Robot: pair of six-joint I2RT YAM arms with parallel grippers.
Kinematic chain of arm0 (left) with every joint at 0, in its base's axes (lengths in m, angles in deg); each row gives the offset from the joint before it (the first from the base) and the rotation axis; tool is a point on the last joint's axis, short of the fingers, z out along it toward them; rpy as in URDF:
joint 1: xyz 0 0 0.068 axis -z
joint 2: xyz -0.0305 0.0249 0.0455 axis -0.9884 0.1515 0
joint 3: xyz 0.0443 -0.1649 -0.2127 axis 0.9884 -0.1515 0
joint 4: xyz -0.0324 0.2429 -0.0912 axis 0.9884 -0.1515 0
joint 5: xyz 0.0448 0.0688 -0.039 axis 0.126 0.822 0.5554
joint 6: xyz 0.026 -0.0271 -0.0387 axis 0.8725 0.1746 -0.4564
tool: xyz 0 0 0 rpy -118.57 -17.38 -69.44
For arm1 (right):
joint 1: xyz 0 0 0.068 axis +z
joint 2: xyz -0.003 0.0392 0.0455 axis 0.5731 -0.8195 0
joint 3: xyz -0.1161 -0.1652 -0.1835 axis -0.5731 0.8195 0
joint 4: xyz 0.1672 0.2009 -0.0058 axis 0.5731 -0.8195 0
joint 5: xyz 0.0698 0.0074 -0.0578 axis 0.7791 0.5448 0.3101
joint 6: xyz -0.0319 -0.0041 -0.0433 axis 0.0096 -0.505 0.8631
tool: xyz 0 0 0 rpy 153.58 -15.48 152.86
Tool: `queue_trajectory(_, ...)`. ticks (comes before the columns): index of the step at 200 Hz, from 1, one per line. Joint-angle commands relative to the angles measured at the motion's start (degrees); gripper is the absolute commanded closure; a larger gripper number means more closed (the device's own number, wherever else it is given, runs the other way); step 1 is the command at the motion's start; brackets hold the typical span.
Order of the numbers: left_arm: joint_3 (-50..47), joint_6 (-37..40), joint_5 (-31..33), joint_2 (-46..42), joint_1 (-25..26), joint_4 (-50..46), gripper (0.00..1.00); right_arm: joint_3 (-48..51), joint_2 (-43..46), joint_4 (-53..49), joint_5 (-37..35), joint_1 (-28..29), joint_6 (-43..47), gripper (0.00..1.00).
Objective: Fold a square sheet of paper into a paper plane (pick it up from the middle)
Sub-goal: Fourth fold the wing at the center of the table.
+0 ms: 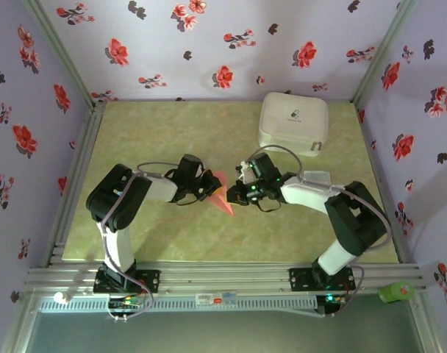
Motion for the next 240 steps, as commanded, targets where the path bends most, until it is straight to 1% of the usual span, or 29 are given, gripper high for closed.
queue_trajectory(1,-1.91,0.32,2.99,1.59,0.21,-4.19,0.95,-2.93,-5.27,1.20,-0.70,-0.31,-2.61,0.97)
queue_trajectory(22,-1.98,0.23,2.98,1.73,0.21,-4.05,0.95,-4.03,-7.68,3.95,-2.07,-0.30,-5.07,0.97)
queue_trajectory(72,-1.71,0.23,2.89,1.83,0.21,-3.98,0.95,-4.27,-12.01,7.47,-1.87,-0.30,-7.20,0.97)
queue_trajectory(128,-1.79,0.23,2.83,1.52,0.21,-3.99,0.95,-1.85,-13.40,2.11,-5.99,-0.91,-4.29,0.97)
queue_trajectory(146,-1.52,-0.09,2.64,1.34,0.14,-3.72,0.95,-0.76,-14.38,0.78,-5.62,-1.23,-3.94,0.98)
queue_trajectory(163,-0.52,-0.24,0.91,0.84,0.13,-2.56,0.94,1.17,-14.78,0.69,-5.82,-1.34,-3.68,0.99)
queue_trajectory(186,0.77,1.08,0.90,-1.50,-0.38,-4.50,0.90,2.72,-15.08,-0.46,-4.82,-1.80,-1.61,1.00)
queue_trajectory(216,0.88,2.10,0.17,-4.57,-0.40,-5.12,0.87,1.92,-15.37,-3.94,-4.37,-2.14,2.01,1.00)
queue_trajectory(240,0.51,3.59,0.88,-7.94,0.02,-8.21,0.86,0.69,-15.51,-6.30,-3.76,-2.32,4.70,1.00)
